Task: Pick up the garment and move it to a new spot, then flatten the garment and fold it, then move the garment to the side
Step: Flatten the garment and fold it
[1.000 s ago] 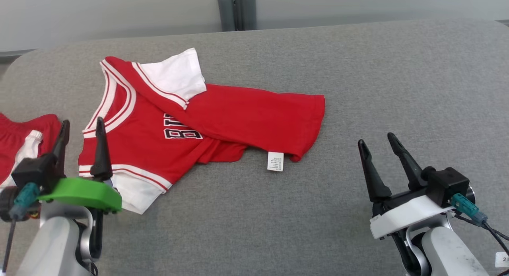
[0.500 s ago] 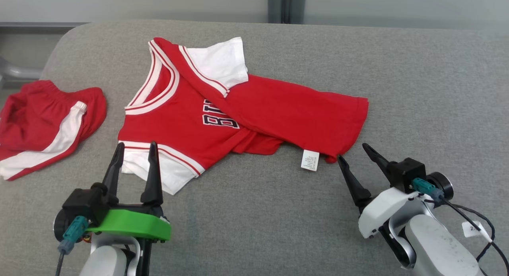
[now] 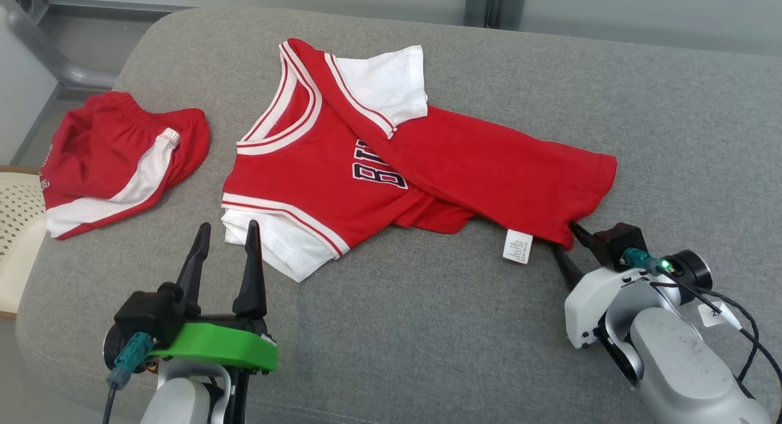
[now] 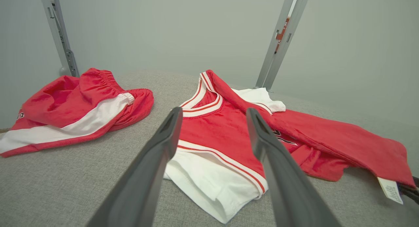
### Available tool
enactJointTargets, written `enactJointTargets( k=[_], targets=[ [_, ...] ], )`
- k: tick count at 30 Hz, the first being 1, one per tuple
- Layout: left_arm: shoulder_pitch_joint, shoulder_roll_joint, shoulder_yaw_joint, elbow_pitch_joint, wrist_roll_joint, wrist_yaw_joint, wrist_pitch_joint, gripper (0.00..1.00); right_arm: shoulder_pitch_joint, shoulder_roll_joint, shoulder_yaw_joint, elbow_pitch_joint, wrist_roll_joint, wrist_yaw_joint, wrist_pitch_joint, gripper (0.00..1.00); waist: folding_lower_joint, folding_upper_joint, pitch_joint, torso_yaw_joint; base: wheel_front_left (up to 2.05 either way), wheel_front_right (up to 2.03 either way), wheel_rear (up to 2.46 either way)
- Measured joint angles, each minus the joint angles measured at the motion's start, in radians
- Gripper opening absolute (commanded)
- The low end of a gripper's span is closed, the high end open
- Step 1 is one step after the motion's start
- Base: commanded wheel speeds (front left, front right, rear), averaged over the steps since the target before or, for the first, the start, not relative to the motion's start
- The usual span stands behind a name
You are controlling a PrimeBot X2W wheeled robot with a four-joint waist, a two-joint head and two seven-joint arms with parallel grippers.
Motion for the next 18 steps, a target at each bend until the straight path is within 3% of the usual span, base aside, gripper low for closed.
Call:
enactJointTargets(
  k=[9, 14, 18],
  targets=[
    [0.008, -0.035, 0.016, 0.018, 0.02, -0.03, 0.0, 1.0, -0.06, -0.001, -0.118, -0.112, -0.044, 0.0, -0.015, 0.0, 0.0, 0.0, 0.013, 0.019, 0.0, 0.0, 0.0],
    [-0.014, -0.055, 0.002, 0.024, 0.035, -0.049, 0.0, 1.0, -0.239, -0.091, -0.102, -0.177, -0.063, 0.0, 0.072, 0.0, 0.0, 0.0, 0.056, 0.037, 0.0, 0.0, 0.0],
    [-0.047, -0.066, -0.002, 0.027, 0.035, -0.059, 0.0, 1.0, -0.393, -0.15, -0.068, -0.124, -0.044, 0.0, 0.127, 0.0, 0.0, 0.0, 0.103, 0.059, 0.0, 0.0, 0.0]
  ],
)
